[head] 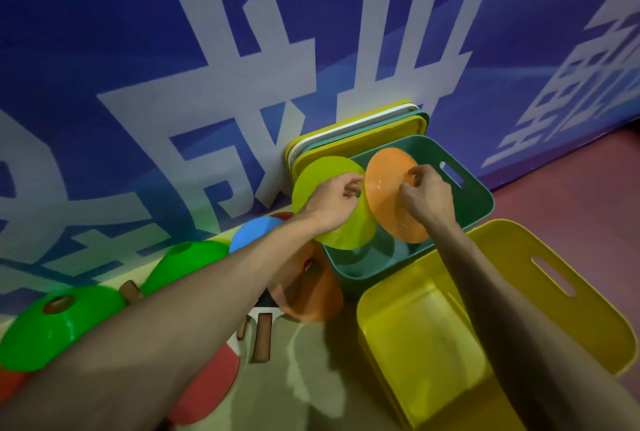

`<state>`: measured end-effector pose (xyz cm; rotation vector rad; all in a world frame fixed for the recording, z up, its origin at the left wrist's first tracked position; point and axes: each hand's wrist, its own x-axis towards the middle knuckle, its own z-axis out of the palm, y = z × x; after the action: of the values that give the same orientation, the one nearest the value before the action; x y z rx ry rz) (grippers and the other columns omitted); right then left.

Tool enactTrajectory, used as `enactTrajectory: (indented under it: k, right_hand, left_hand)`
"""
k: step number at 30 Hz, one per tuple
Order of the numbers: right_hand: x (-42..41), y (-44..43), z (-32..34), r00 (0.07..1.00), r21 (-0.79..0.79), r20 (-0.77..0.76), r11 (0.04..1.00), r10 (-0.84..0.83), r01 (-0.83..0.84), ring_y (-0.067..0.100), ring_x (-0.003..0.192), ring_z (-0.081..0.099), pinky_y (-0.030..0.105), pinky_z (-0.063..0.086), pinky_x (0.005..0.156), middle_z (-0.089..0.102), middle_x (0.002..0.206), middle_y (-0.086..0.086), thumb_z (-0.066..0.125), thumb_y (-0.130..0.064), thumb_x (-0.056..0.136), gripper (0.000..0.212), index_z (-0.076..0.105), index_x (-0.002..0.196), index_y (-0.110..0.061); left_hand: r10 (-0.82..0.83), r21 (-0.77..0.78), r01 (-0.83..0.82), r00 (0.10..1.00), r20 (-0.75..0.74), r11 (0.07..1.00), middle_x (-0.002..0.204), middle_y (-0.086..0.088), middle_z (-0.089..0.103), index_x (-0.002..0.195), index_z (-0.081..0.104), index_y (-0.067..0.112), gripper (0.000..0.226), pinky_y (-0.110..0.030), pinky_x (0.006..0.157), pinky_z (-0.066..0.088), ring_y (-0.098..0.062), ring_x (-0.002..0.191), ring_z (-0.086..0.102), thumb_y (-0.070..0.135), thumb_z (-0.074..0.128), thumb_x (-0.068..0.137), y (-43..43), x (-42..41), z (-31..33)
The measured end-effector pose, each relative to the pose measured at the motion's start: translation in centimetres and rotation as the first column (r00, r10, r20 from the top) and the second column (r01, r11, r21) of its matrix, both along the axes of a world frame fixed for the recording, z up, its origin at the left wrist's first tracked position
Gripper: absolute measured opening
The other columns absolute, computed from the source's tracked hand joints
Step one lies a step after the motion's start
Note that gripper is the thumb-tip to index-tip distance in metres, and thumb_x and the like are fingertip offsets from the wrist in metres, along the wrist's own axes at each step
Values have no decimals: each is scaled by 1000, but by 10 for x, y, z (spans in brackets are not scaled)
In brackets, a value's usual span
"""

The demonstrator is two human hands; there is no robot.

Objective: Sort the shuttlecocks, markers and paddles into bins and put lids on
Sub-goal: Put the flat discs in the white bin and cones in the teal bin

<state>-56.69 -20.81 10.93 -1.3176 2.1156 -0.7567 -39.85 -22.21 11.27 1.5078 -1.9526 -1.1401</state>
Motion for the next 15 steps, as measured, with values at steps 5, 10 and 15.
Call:
enactTrajectory:
  k: [5,10,15]
  right_hand:
    - [9,4,-3,997,75,-52,996,59,-55,34,109,59,39,48,91,61,125,16,50,-18,89,37,60,123,-11]
    - [28,15,-3,988,52,-108,993,111,-106,30,104,60,44,51,92,65,117,14,53,-20,82,31,69,108,-13]
    - [59,33,10,973,-12,-130,981,192,-195,29,106,59,37,47,95,66,114,15,55,-19,84,25,70,104,-13]
  left_hand:
    - [1,-39,-6,992,-122,999,109,-5,68,107,68,12,35,-21,90,47,-13,104,62,-8,47,88,17,15,3]
    - [103,-55,-118,969,-224,992,89,-3,69,91,68,14,34,-16,74,49,-16,87,66,-12,46,85,37,48,5]
    - [201,-38,-214,955,-216,976,89,-4,69,93,68,13,31,-8,64,47,-8,82,64,-8,46,88,66,89,9]
